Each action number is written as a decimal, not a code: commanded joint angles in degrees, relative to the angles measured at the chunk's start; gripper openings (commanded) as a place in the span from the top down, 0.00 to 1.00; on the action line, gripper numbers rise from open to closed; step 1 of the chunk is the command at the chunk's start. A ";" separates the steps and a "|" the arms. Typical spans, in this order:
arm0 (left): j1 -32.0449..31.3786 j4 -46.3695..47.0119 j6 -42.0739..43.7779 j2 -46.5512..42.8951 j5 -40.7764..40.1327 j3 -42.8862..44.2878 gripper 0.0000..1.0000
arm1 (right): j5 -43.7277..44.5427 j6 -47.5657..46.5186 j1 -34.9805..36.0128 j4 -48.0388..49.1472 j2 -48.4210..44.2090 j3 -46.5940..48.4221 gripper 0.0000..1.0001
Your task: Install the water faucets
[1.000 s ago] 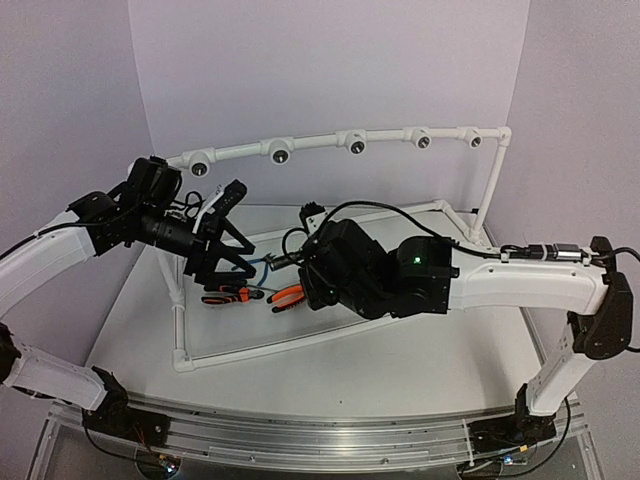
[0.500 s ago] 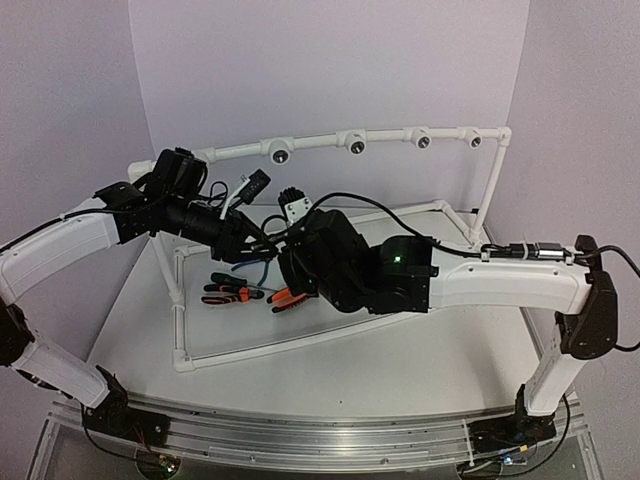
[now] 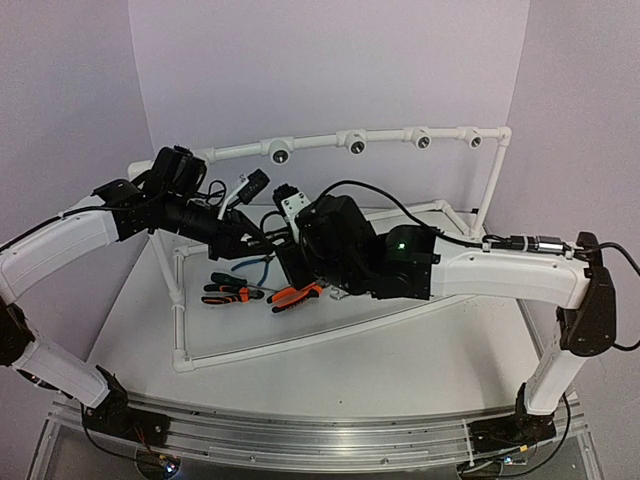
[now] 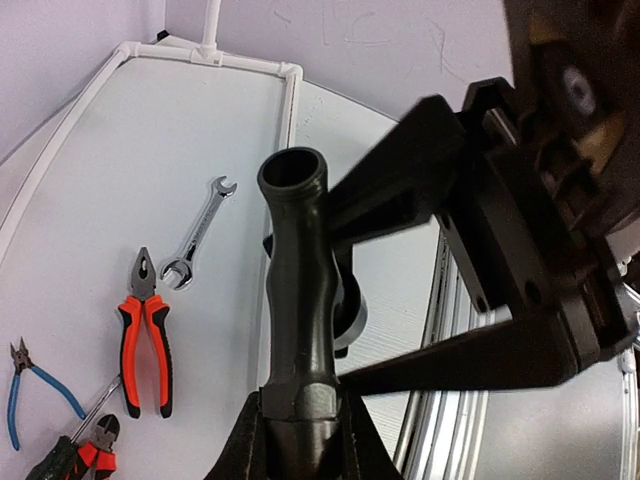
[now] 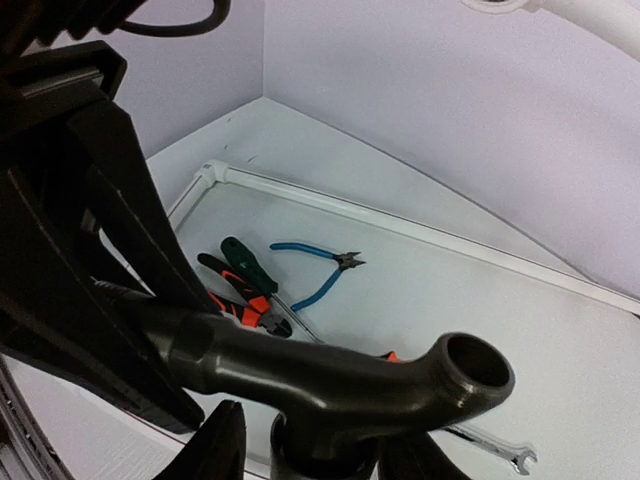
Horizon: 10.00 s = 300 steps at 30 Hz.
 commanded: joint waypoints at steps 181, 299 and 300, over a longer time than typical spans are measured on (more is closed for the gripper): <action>3.42 -25.28 11.00 14.11 -10.04 42.33 1.00 | 15.49 20.55 -1.46 1.28 4.64 21.63 1.00; 2.71 -18.00 29.06 5.91 -3.40 35.95 0.60 | 10.30 26.61 -8.19 12.71 -3.11 14.79 1.00; 2.71 -17.06 30.23 5.36 -4.56 34.33 0.59 | 9.79 25.75 -8.22 13.69 -3.20 14.05 1.00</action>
